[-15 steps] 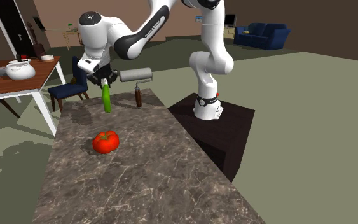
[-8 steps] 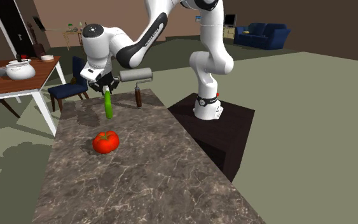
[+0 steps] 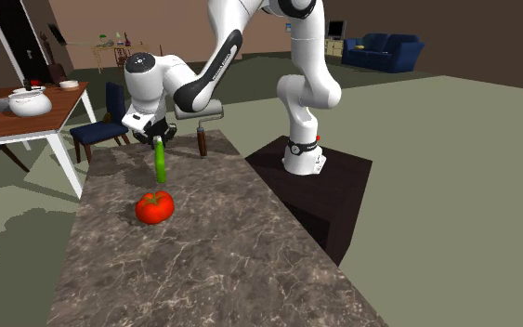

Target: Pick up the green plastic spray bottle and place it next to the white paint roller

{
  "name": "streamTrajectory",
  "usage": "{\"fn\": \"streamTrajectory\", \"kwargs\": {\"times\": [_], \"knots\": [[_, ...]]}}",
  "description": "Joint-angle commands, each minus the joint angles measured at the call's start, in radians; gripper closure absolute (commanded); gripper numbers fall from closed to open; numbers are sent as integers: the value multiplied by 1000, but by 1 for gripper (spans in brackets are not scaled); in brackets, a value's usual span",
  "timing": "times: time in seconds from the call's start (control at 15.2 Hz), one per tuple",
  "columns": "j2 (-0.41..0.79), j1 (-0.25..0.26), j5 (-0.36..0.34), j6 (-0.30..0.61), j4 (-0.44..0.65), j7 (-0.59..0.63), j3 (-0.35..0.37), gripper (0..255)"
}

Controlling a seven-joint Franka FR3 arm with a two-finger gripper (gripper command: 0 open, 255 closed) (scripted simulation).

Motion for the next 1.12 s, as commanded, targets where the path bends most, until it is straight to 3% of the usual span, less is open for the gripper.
{"fn": "streamTrajectory", "kwargs": {"times": [0.0,0.33,0.4,0.73,1.06], "knots": [[4,-1,0,4,0,1,0,255],[4,-1,0,4,0,1,0,255],[4,-1,0,4,0,1,0,0],[4,-1,0,4,0,1,0,0],[-68,37,11,-120,38,-2,22,0]]}}
